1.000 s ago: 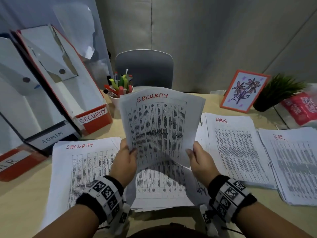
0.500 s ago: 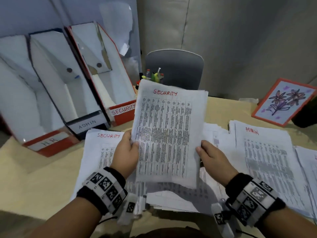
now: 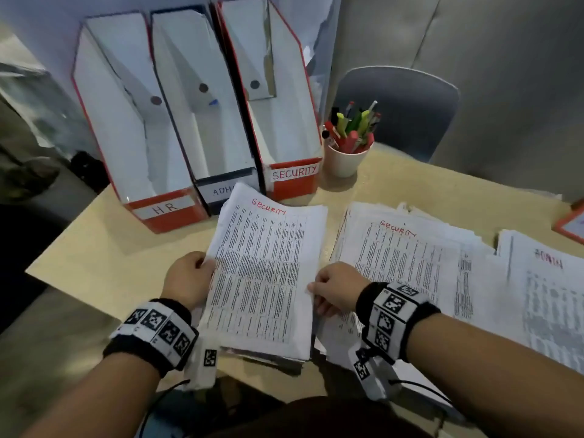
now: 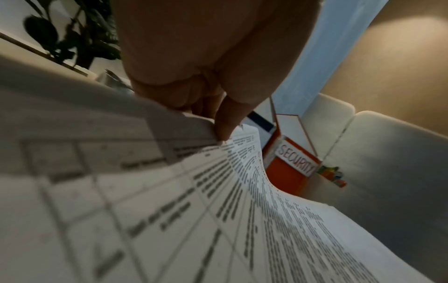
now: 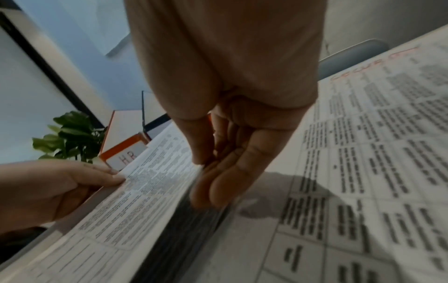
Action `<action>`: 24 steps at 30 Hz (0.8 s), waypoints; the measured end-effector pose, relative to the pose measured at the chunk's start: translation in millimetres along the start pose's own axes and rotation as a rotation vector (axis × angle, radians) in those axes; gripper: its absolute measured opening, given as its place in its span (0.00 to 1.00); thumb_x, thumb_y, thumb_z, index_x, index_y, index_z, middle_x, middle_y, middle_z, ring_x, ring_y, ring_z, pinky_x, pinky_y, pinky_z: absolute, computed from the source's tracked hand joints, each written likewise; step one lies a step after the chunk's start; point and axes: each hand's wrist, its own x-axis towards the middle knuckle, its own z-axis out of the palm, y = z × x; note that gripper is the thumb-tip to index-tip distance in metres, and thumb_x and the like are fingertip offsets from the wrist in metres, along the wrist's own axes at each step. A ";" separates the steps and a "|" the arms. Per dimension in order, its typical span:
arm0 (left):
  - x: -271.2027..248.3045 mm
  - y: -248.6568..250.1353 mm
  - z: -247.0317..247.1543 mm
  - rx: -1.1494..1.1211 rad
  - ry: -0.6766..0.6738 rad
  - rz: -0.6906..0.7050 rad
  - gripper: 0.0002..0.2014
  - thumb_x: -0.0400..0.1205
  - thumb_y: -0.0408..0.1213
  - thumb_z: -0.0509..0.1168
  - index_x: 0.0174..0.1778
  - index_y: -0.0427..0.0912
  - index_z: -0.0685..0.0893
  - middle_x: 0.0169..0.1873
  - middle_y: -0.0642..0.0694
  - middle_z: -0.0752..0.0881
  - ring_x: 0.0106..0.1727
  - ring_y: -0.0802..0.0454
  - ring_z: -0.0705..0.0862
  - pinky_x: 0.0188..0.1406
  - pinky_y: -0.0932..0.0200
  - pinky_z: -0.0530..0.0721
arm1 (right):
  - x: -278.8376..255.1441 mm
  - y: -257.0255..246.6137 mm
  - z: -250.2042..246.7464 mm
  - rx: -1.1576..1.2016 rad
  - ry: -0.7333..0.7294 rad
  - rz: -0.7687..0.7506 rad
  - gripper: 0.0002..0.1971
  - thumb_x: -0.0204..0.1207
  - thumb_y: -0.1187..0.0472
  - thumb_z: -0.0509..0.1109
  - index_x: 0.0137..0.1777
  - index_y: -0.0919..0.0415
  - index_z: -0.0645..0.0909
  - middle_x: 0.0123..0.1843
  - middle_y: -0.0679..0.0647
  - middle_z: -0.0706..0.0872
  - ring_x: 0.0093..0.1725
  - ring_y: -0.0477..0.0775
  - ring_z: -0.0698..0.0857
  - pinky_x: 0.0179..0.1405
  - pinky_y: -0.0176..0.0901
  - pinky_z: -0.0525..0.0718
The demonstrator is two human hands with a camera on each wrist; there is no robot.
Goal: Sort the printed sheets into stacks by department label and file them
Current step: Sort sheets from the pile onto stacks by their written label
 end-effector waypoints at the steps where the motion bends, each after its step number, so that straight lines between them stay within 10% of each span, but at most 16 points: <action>1: 2.8 -6.2 0.8 0.040 -0.021 -0.020 0.12 0.84 0.39 0.60 0.46 0.38 0.86 0.43 0.39 0.88 0.42 0.41 0.83 0.40 0.55 0.76 | 2.8 -1.4 4.8 -0.040 -0.015 0.017 0.14 0.82 0.60 0.65 0.39 0.68 0.83 0.34 0.60 0.88 0.27 0.52 0.86 0.30 0.41 0.87; 6: 11.8 -18.2 10.2 0.153 -0.080 -0.078 0.13 0.84 0.38 0.60 0.51 0.34 0.86 0.46 0.36 0.87 0.41 0.43 0.79 0.42 0.57 0.72 | 8.0 -3.8 12.6 -0.207 -0.045 0.089 0.21 0.82 0.53 0.63 0.46 0.73 0.86 0.41 0.64 0.91 0.42 0.63 0.91 0.47 0.53 0.90; 11: 18.5 -13.7 10.1 -0.019 -0.022 -0.131 0.19 0.78 0.36 0.66 0.65 0.40 0.79 0.56 0.41 0.84 0.50 0.42 0.85 0.55 0.49 0.83 | -4.8 -0.6 -11.3 -0.063 0.034 0.038 0.20 0.82 0.53 0.64 0.44 0.72 0.84 0.36 0.63 0.90 0.34 0.60 0.90 0.40 0.50 0.91; 16: 10.9 32.7 15.8 -0.047 0.067 0.187 0.19 0.79 0.33 0.67 0.67 0.39 0.79 0.63 0.42 0.78 0.56 0.48 0.80 0.60 0.50 0.78 | -28.0 31.1 -58.3 0.093 0.198 0.066 0.11 0.81 0.58 0.65 0.44 0.66 0.81 0.35 0.60 0.87 0.30 0.53 0.87 0.31 0.42 0.87; 21: -11.8 85.4 63.3 -0.157 -0.215 0.305 0.10 0.80 0.32 0.67 0.56 0.46 0.83 0.48 0.48 0.84 0.39 0.56 0.81 0.33 0.62 0.80 | -52.0 96.4 -101.9 0.114 0.447 0.240 0.09 0.80 0.60 0.66 0.41 0.64 0.80 0.34 0.56 0.84 0.31 0.51 0.83 0.35 0.45 0.85; 24: -21.2 103.7 97.2 -0.133 -0.422 0.286 0.11 0.80 0.34 0.68 0.58 0.45 0.82 0.45 0.48 0.85 0.41 0.52 0.85 0.39 0.58 0.84 | -63.0 130.7 -112.0 0.129 0.544 0.361 0.08 0.76 0.63 0.66 0.36 0.64 0.77 0.30 0.58 0.78 0.30 0.57 0.77 0.37 0.48 0.80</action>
